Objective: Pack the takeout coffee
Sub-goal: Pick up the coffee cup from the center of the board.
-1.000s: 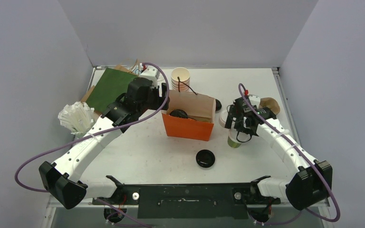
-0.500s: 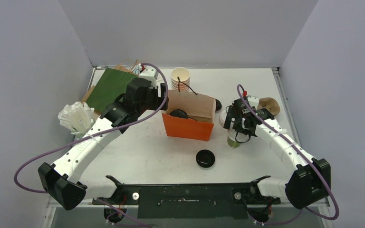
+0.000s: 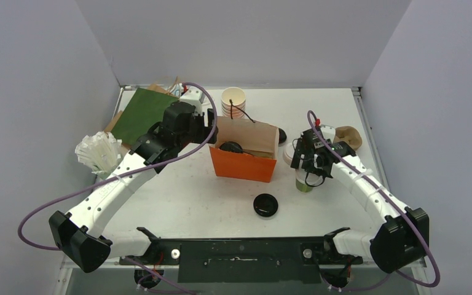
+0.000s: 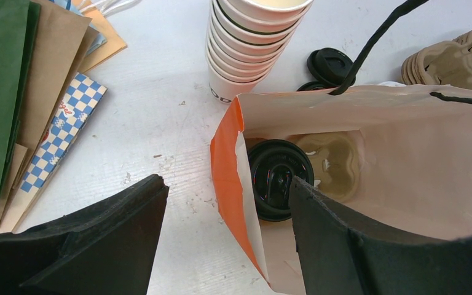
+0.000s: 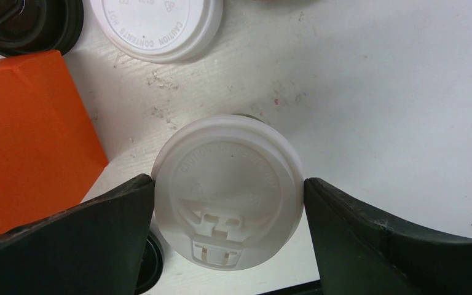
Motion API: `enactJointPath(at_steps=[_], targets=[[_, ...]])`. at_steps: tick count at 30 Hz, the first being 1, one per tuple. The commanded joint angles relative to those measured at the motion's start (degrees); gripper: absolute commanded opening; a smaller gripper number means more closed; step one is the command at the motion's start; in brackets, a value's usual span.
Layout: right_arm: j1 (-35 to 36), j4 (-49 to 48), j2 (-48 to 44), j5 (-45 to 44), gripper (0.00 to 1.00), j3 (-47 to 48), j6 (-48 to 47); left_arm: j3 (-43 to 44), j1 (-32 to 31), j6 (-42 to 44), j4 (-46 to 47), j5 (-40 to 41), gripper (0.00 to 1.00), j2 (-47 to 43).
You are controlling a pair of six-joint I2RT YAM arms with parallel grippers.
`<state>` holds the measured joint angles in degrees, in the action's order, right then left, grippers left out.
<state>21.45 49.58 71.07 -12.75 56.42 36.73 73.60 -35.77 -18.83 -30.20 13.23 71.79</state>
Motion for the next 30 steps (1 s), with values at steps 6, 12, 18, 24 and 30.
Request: enactJointPath(at_steps=[6,12,18,24,30], targets=[[0.25,1.59,-4.60,-1.83,0.84,2.03,-1.17,-0.05,0.45,0.37,2.69,-0.84,0.70,-1.21],[0.00,0.65,-6.29,-0.17,0.83,1.93,-3.04,0.49,0.44,0.55,2.32,-0.67,0.70,-1.29],[0.06,2.83,-8.84,-0.16,0.81,7.86,-6.43,0.84,0.44,0.80,2.16,-0.48,0.70,-1.32],[0.08,6.69,-10.43,2.42,0.75,16.88,-11.66,1.77,0.61,0.81,2.25,-1.59,0.70,-0.65],[0.07,8.99,-11.11,9.40,0.73,26.17,-17.73,2.80,0.88,0.99,2.00,-3.56,0.71,0.46]])
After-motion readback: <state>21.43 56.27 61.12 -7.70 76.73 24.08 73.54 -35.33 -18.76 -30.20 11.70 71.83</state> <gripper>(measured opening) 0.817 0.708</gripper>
